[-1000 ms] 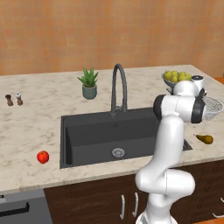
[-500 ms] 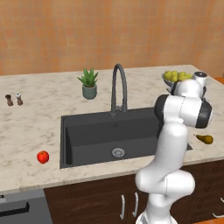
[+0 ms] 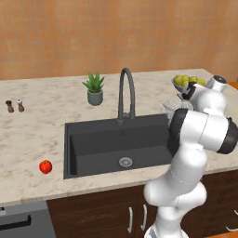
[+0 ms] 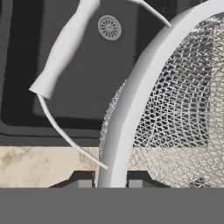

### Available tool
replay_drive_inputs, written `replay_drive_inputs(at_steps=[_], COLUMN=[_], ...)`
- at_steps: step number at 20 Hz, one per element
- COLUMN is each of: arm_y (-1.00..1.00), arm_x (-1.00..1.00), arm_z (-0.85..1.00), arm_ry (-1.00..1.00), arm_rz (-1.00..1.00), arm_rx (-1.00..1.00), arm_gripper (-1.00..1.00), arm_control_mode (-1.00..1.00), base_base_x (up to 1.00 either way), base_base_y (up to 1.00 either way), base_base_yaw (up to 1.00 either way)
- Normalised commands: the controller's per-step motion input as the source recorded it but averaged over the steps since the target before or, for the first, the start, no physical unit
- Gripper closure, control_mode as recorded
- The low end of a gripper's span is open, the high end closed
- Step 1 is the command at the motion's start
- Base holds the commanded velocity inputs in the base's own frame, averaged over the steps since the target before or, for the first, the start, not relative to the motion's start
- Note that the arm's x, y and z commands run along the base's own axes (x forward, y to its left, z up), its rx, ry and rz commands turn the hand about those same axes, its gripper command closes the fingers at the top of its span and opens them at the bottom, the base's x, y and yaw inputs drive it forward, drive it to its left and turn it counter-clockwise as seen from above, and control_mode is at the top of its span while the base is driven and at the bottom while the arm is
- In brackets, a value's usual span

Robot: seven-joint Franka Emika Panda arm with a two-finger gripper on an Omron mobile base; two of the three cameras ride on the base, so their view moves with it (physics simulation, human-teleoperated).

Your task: Put the colander in the sink, put the apple, pear in the colander, and turn on the sink faucet and pour water over the colander.

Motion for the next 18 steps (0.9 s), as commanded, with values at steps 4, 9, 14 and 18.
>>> replay_drive_inputs(at_steps=[4,9,14,18], arm_y=[0.25,0.38,0.38,0.38], arm_x=[-0.39,-0.27,0.04,0.25], arm_z=[0.13,0.0,-0.04,-0.25], arm_ry=[0.0,0.0,0.01,0.0], arm_rz=[0.86,0.79,0.48,0.27], arm_rx=[0.0,0.0,0.0,0.0], arm_gripper=[1.0,1.0,1.0,1.0], arm_control_mode=[-1.0,-1.0,-1.0,-1.0], base_base_x=[0.0,0.0,0.0,0.0], base_base_y=[0.0,0.0,0.0,0.0], base_base_yaw=[0.0,0.0,0.0,0.0])
